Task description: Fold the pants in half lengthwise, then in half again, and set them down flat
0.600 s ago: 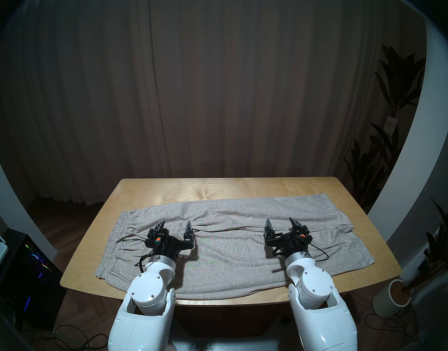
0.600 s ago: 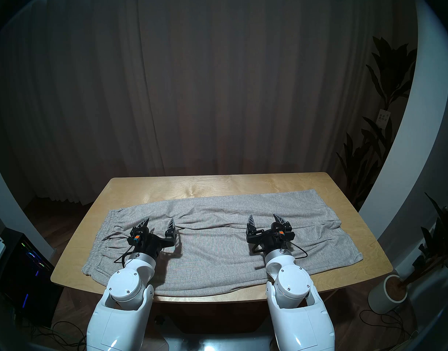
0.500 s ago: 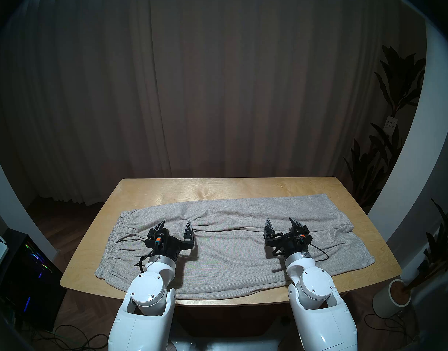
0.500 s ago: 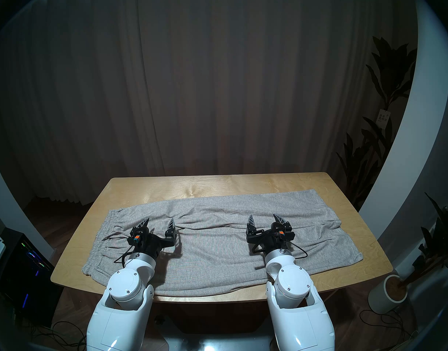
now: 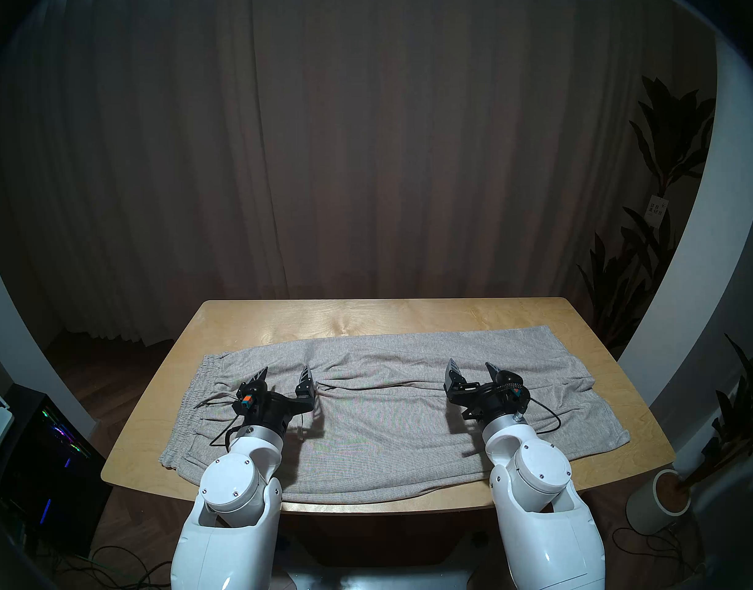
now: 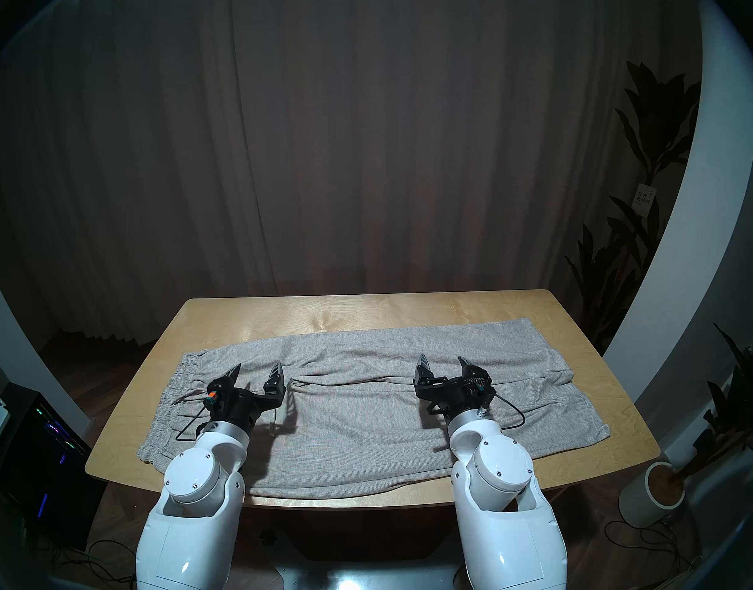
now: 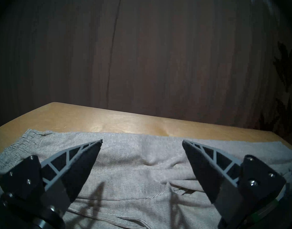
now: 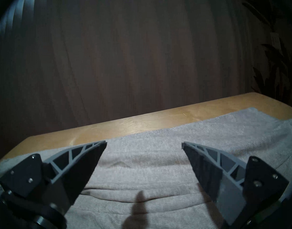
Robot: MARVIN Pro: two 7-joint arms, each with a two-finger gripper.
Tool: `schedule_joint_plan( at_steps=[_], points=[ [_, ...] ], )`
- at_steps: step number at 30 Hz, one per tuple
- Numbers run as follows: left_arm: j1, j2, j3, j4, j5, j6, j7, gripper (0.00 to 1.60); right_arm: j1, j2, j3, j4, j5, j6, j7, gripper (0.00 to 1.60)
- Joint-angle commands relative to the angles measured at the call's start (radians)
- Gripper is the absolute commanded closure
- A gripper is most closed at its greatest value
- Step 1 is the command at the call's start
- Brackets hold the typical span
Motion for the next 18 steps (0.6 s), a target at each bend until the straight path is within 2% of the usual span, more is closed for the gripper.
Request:
schedule_joint_plan(
  at_steps=[1,12,16,17,18],
  points=[
    [0.024,-0.023,-0.045,-0.082,-0.142,0.056,-0.057,0.00,0.003,-0.020,0.008,-0.082,0.148,0.104,-0.010,0.00],
    [0.062,-0.067,-0.147,-0.157,-0.439,0.242,-0.139,0.00,-0.033,-0.036,0.051,-0.159,0.372,0.279,-0.048,0.00],
    [0.071,-0.093,-0.184,-0.175,-0.545,0.297,-0.156,0.00,-0.038,-0.045,0.080,-0.178,0.463,0.323,-0.056,0.00],
    [0.071,-0.093,-0.184,-0.175,-0.545,0.297,-0.156,0.00,-0.038,-0.045,0.080,-0.178,0.463,0.323,-0.056,0.00],
    [0.078,-0.092,-0.198,-0.183,-0.572,0.321,-0.159,0.00,-0.038,-0.051,0.099,-0.182,0.523,0.355,-0.062,0.00]
  ],
)
